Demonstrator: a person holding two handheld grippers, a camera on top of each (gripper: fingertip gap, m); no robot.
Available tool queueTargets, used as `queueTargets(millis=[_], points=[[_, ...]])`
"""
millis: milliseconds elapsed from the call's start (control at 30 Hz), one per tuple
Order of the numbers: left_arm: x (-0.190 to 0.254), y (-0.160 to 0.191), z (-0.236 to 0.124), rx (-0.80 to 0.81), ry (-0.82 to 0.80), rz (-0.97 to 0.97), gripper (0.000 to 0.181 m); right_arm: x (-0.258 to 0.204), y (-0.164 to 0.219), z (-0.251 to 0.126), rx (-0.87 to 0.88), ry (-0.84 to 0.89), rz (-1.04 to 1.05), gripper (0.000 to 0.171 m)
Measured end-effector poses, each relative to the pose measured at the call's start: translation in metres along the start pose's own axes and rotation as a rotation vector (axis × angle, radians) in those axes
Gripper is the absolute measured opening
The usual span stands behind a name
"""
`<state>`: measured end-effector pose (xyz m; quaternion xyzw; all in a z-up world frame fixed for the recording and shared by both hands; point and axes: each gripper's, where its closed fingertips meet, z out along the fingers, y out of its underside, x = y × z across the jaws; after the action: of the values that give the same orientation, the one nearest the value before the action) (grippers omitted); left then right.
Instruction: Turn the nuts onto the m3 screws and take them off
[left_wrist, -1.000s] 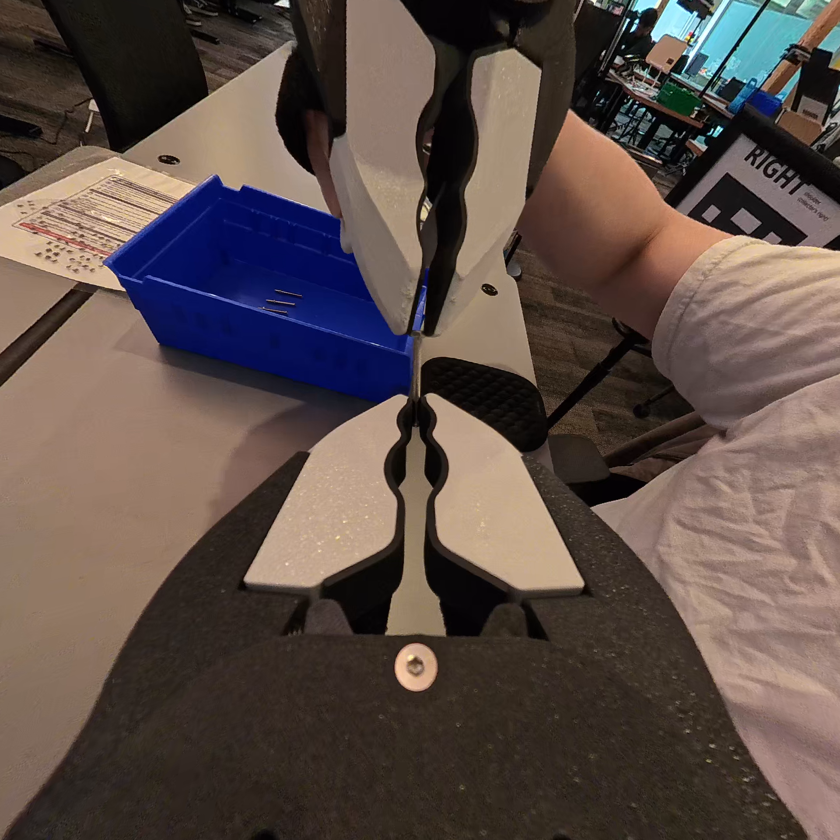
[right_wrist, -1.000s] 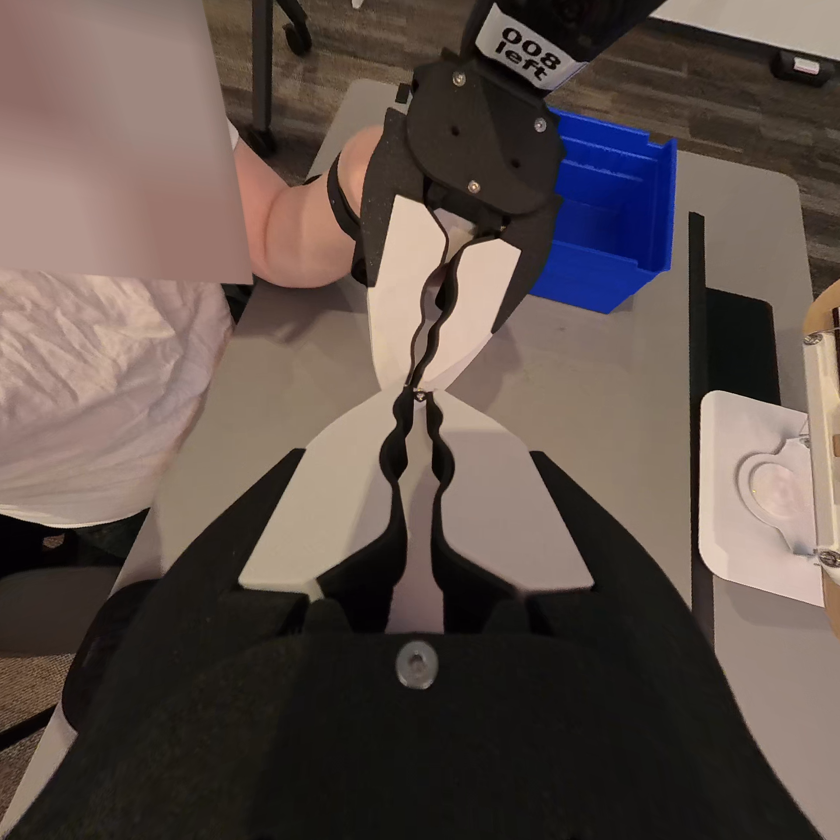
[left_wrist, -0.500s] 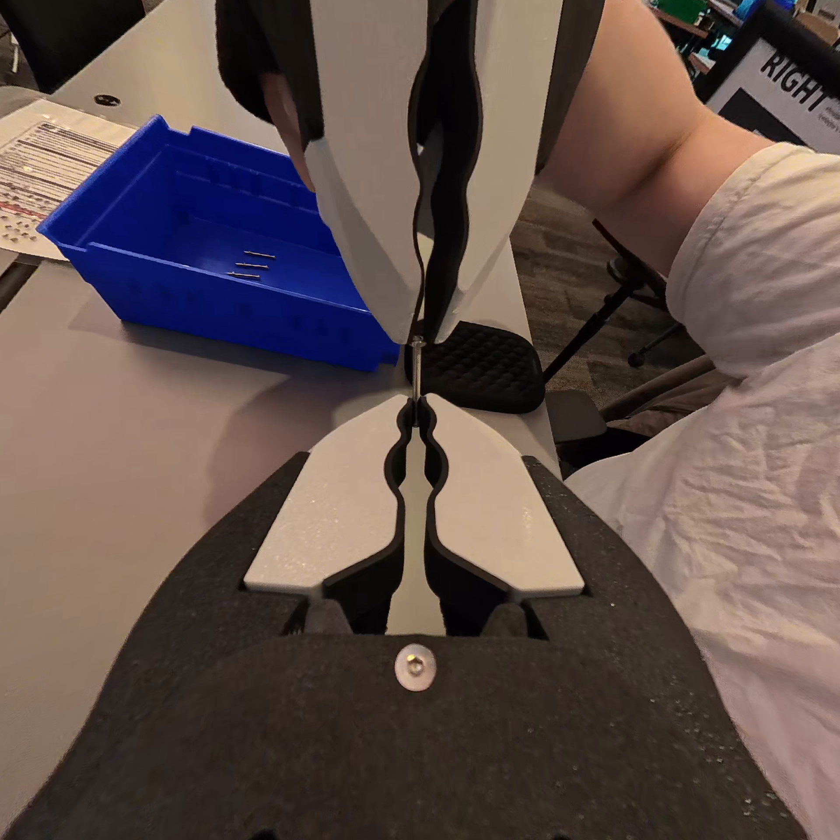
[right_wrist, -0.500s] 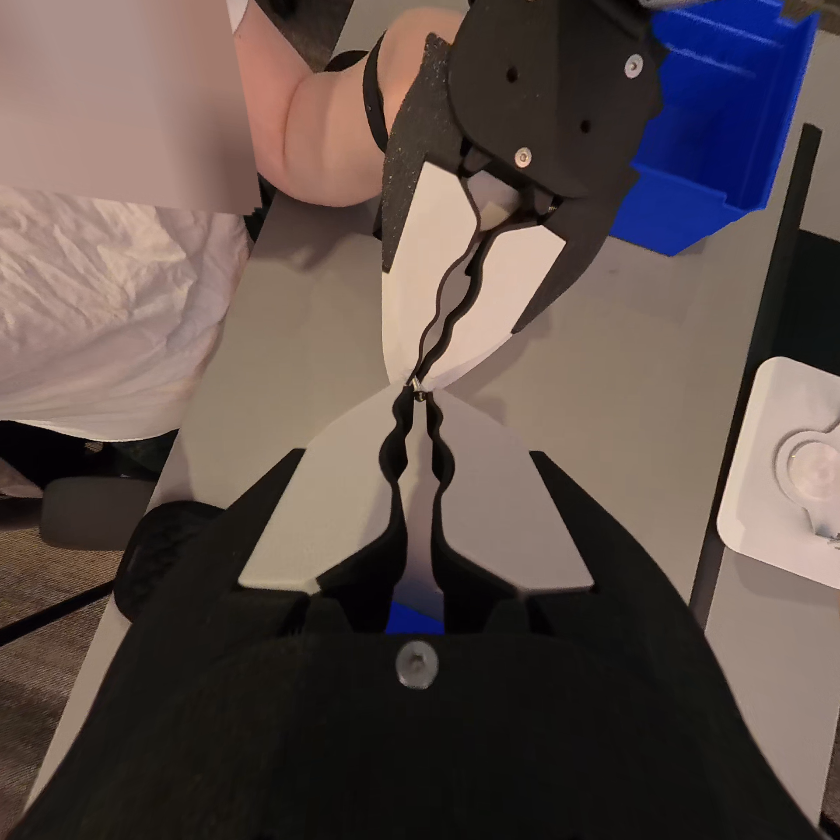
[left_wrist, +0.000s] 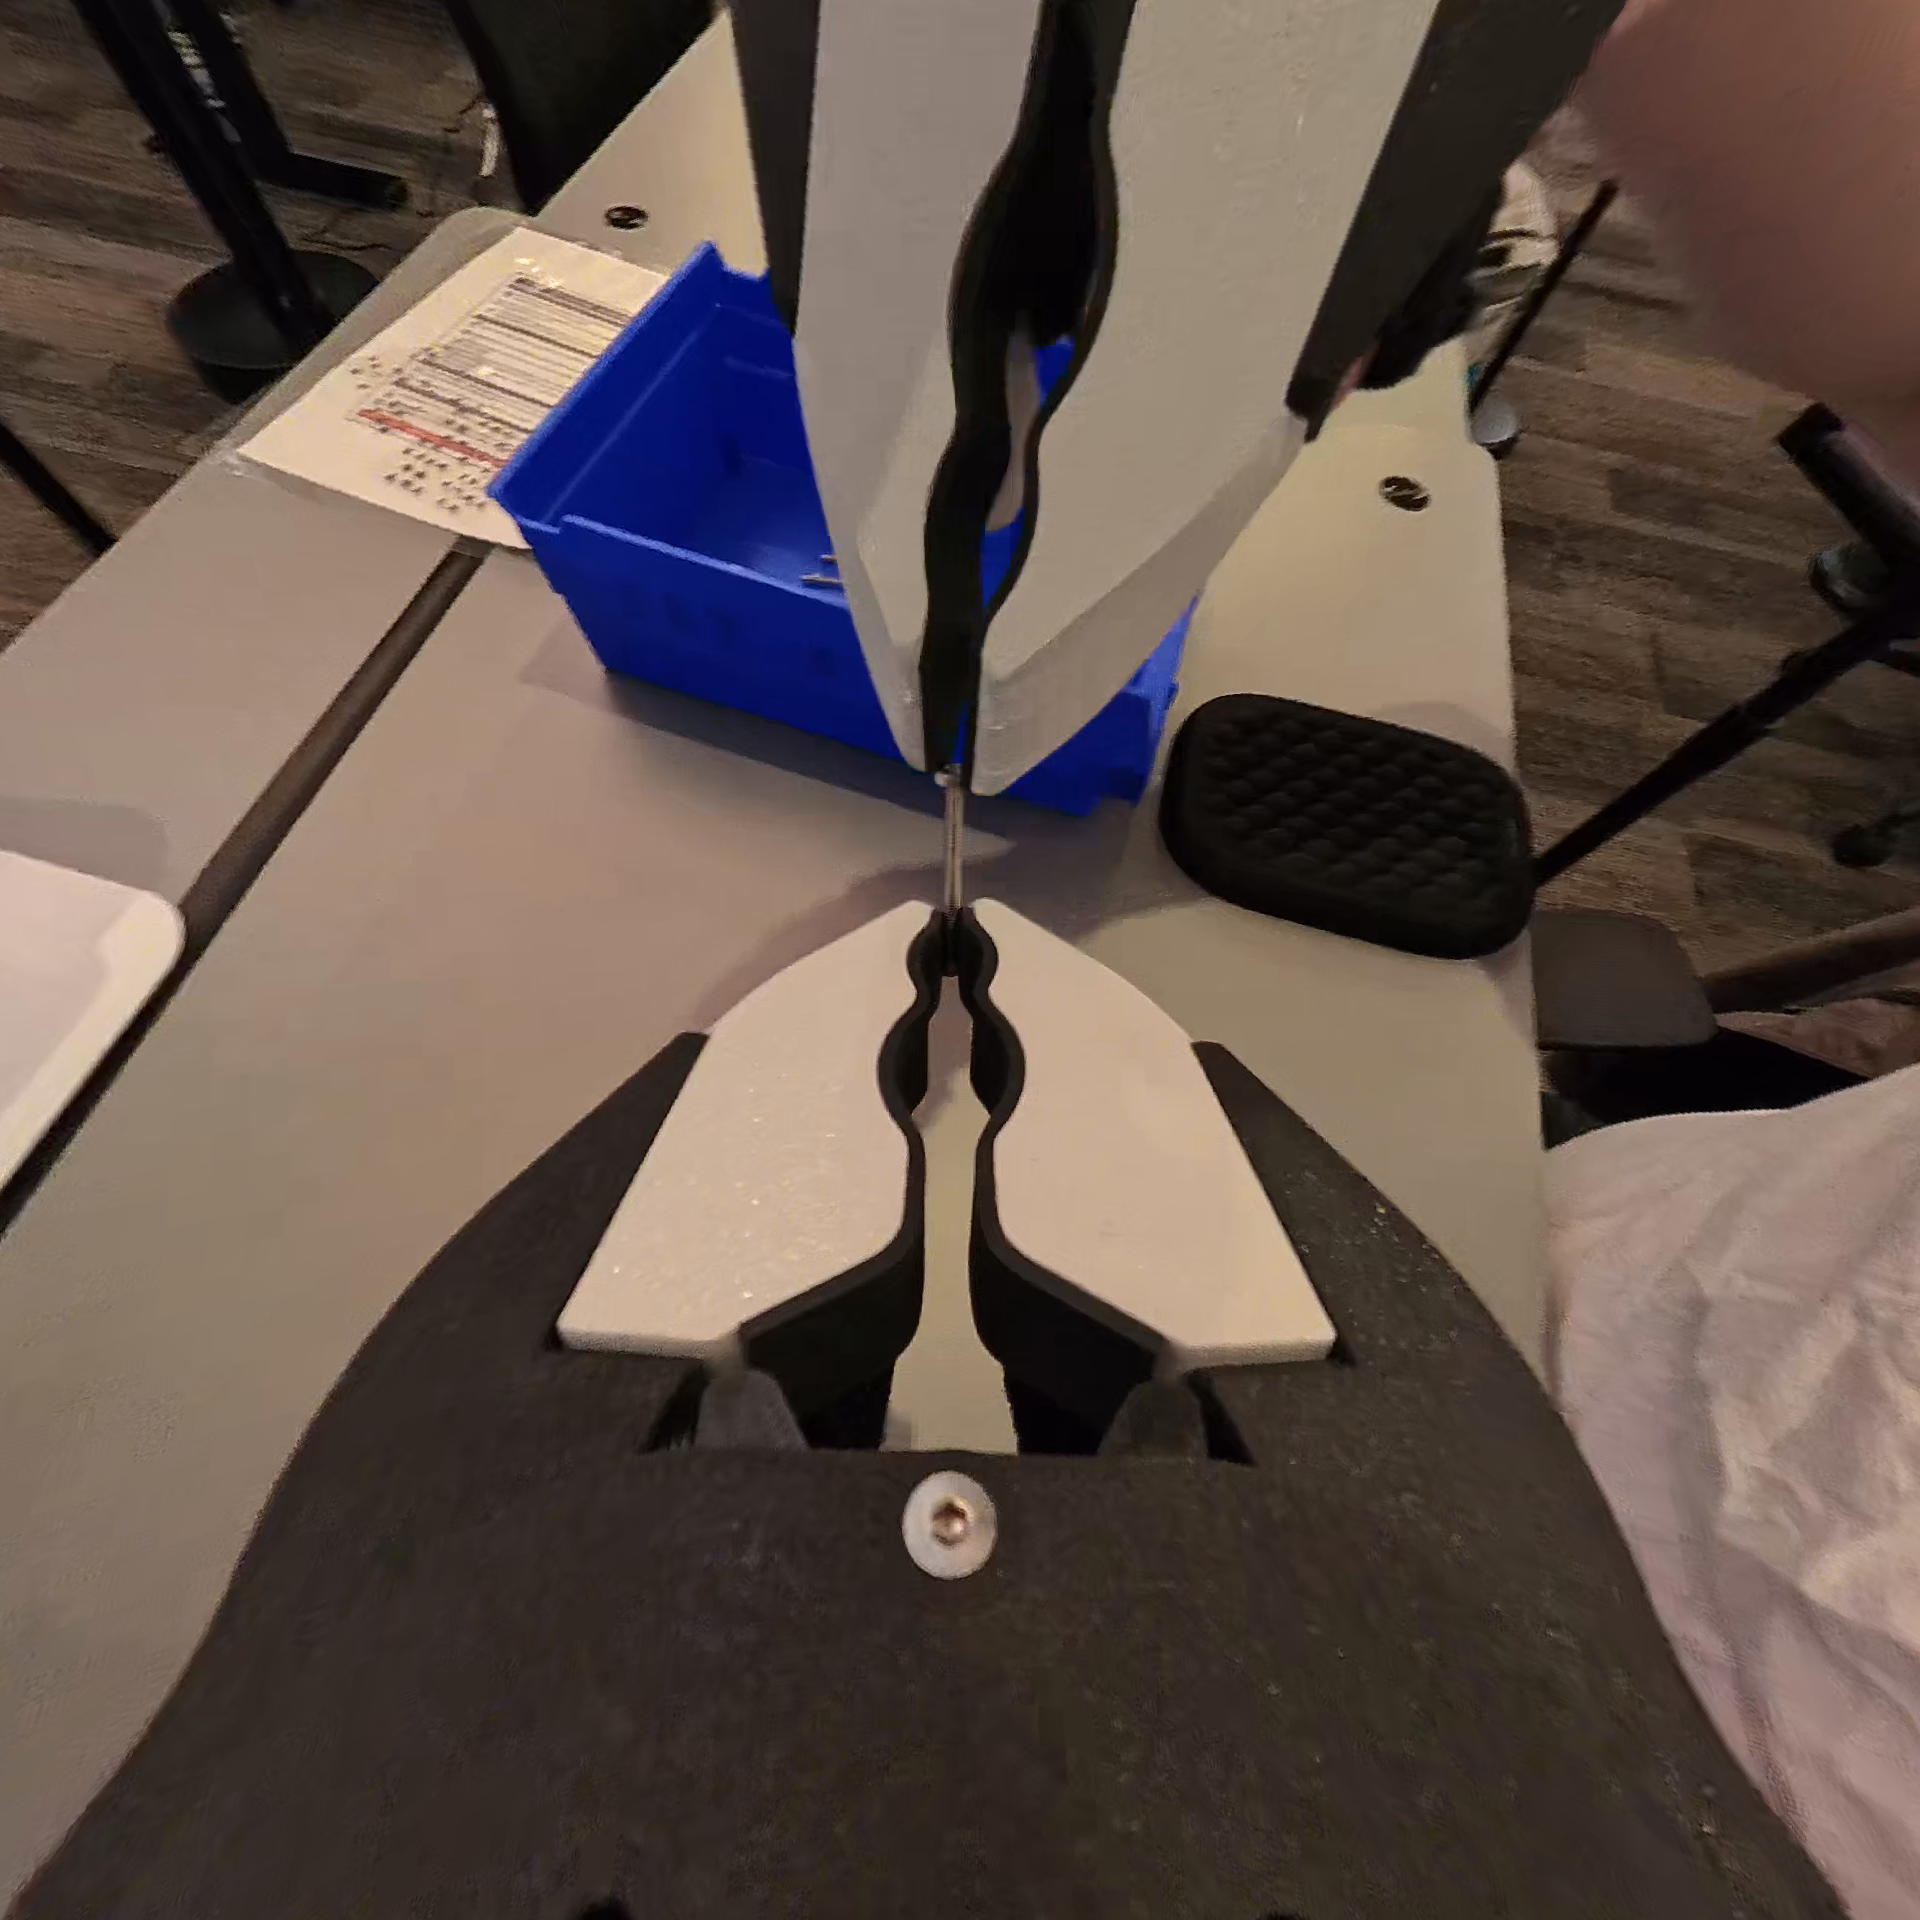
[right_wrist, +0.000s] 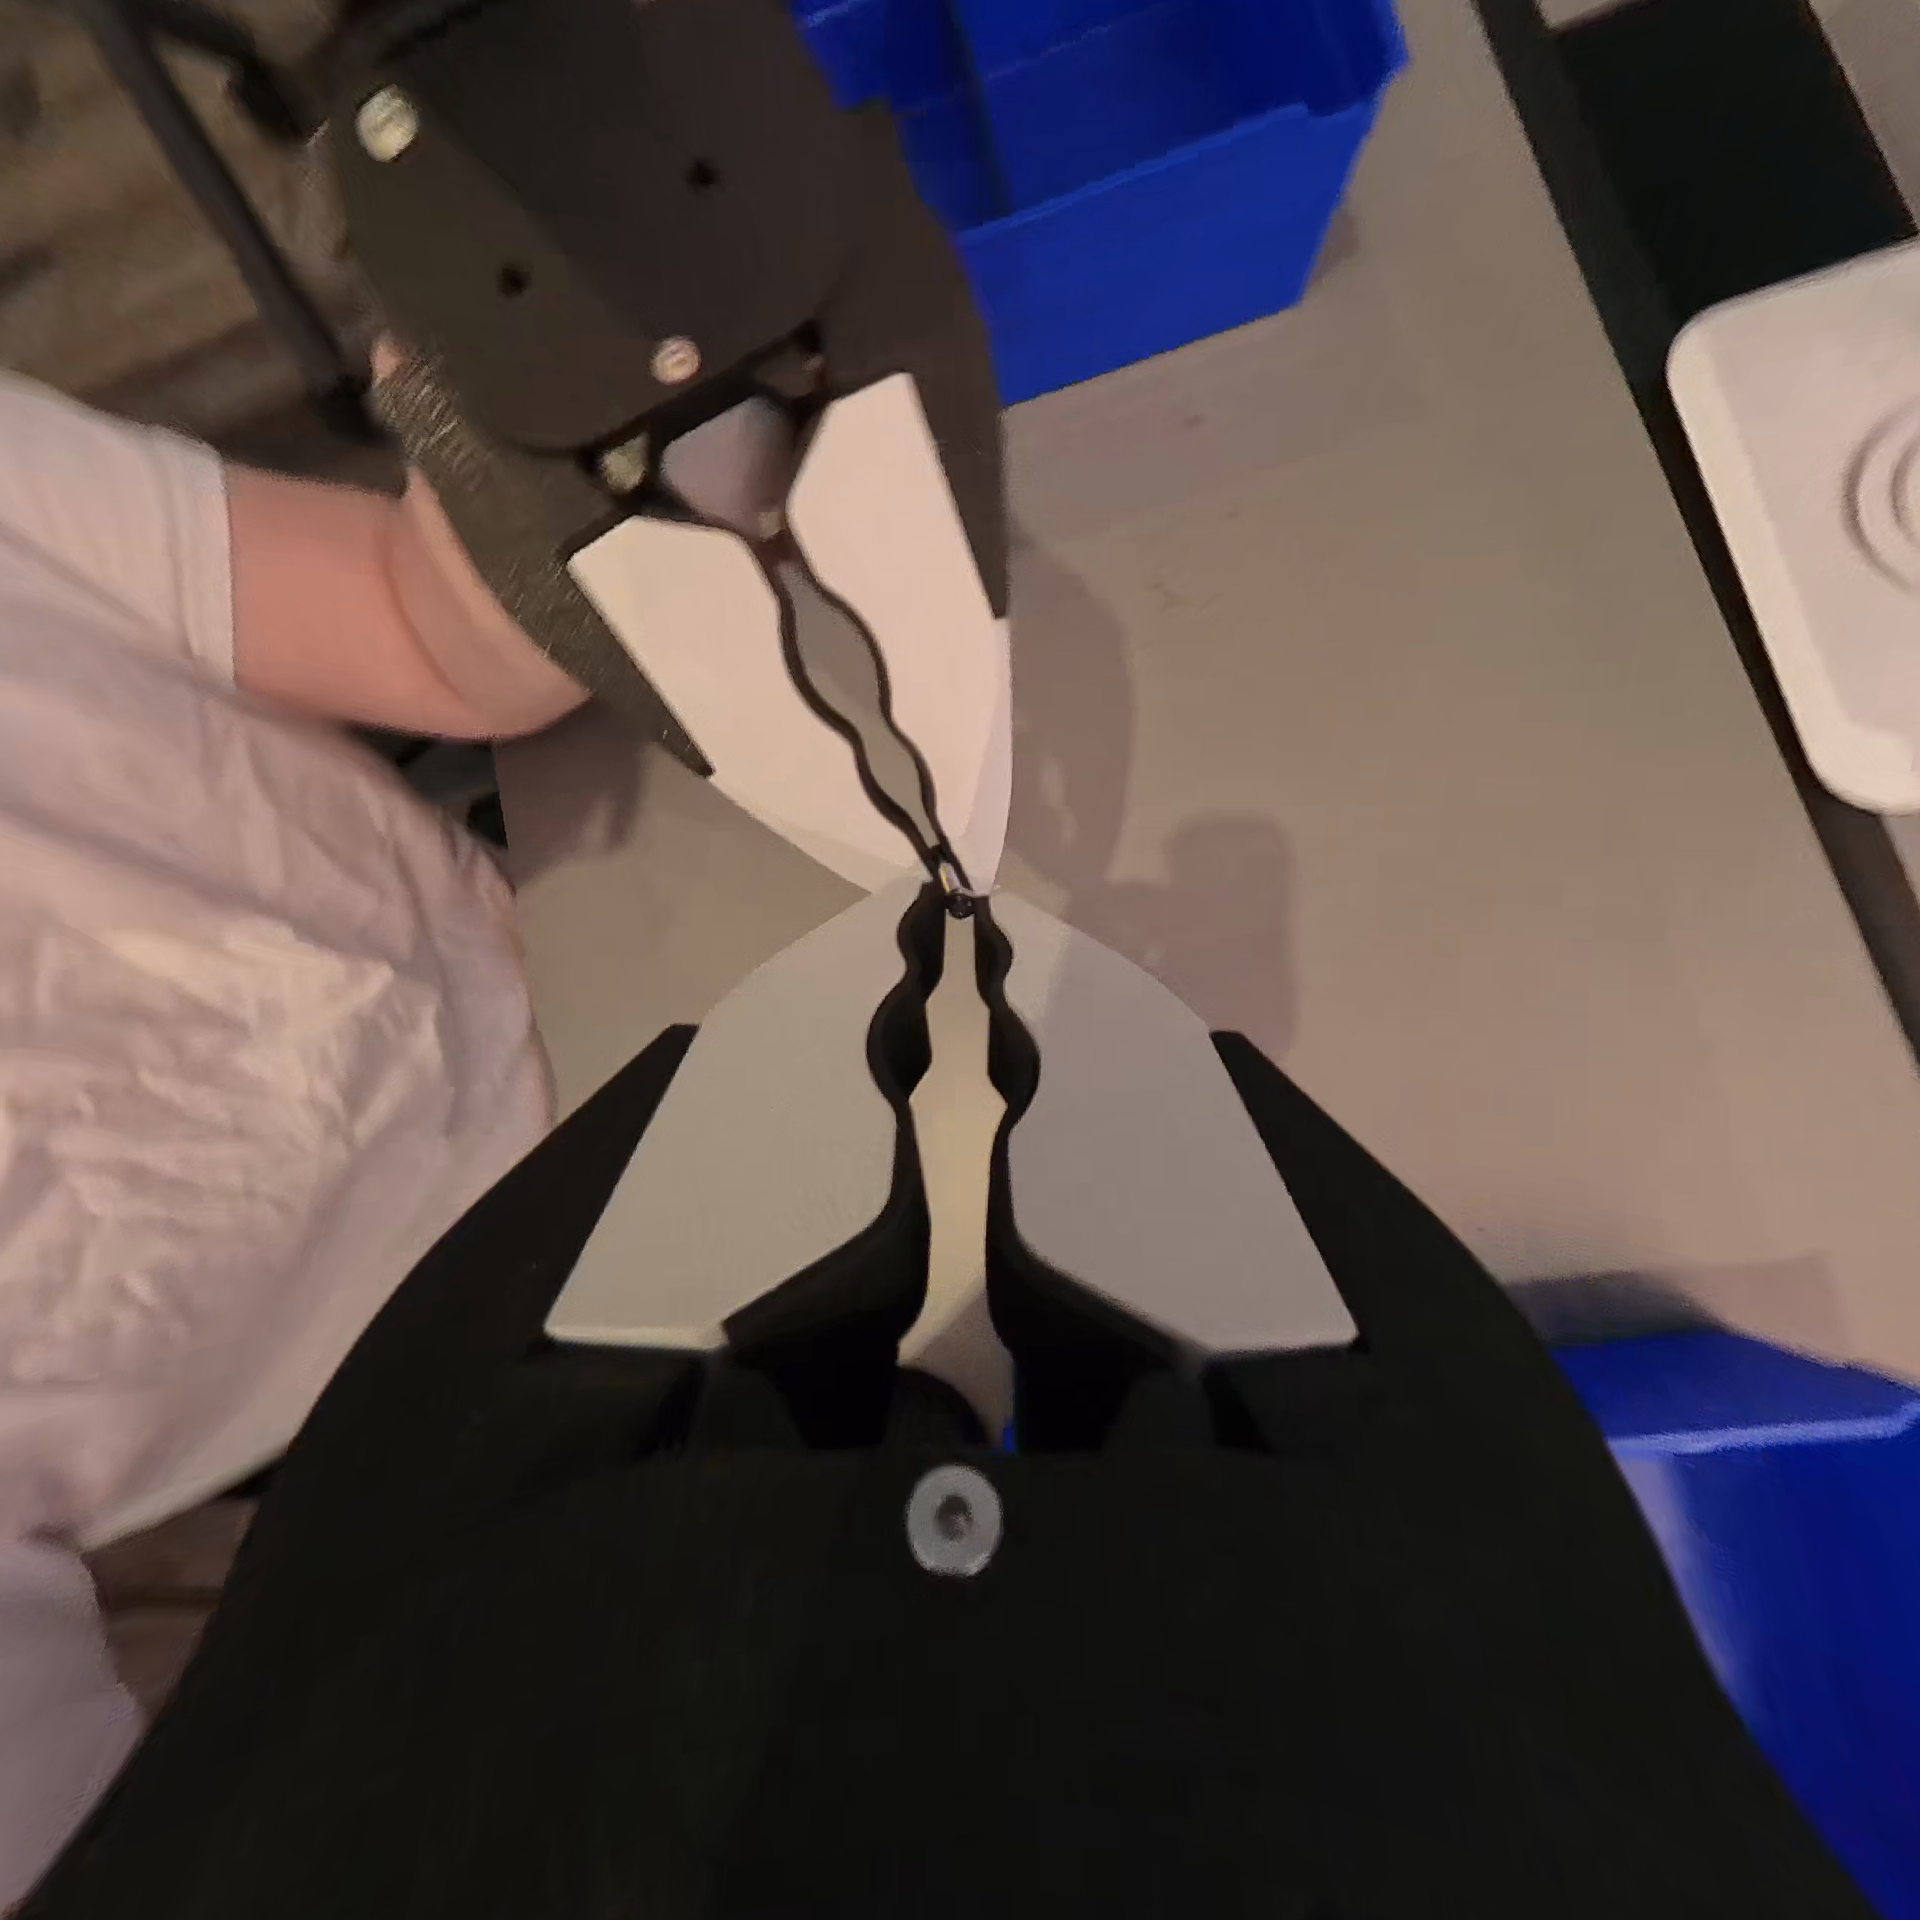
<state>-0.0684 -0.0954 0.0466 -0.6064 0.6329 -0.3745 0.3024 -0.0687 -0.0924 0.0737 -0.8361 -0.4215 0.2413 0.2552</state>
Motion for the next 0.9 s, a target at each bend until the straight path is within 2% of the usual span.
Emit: queueTargets(millis=[100,167,400,500,667,767,900], points=[[-0.006,0.003,0.002,-0.038,-0.078,0.033,0.002,0.004,0.002,0.003,0.026,0.041,0.177,0.005],[-0.008,0.005,0.003,-0.055,-0.110,0.053,0.002,0.005,0.003,0.004,0.035,0.048,0.226,0.005],[-0.007,0.003,0.003,-0.042,-0.109,0.049,0.002,0.005,0.002,0.004,0.029,0.089,0.178,0.006],[-0.005,-0.002,0.000,0.001,-0.082,0.029,0.002,0.005,-0.006,-0.002,0.077,0.117,0.132,0.014],[-0.007,-0.014,-0.014,0.096,-0.068,0.011,0.002,0.003,-0.033,-0.026,0.273,0.216,-0.078,0.031],[-0.004,-0.034,-0.030,0.253,-0.025,0.004,0.002,-0.013,-0.047,-0.038,0.458,0.193,-0.196,0.031],[0.011,-0.056,-0.051,0.448,0.114,0.022,0.001,-0.036,-0.066,-0.059,0.753,0.164,-0.328,0.029]])
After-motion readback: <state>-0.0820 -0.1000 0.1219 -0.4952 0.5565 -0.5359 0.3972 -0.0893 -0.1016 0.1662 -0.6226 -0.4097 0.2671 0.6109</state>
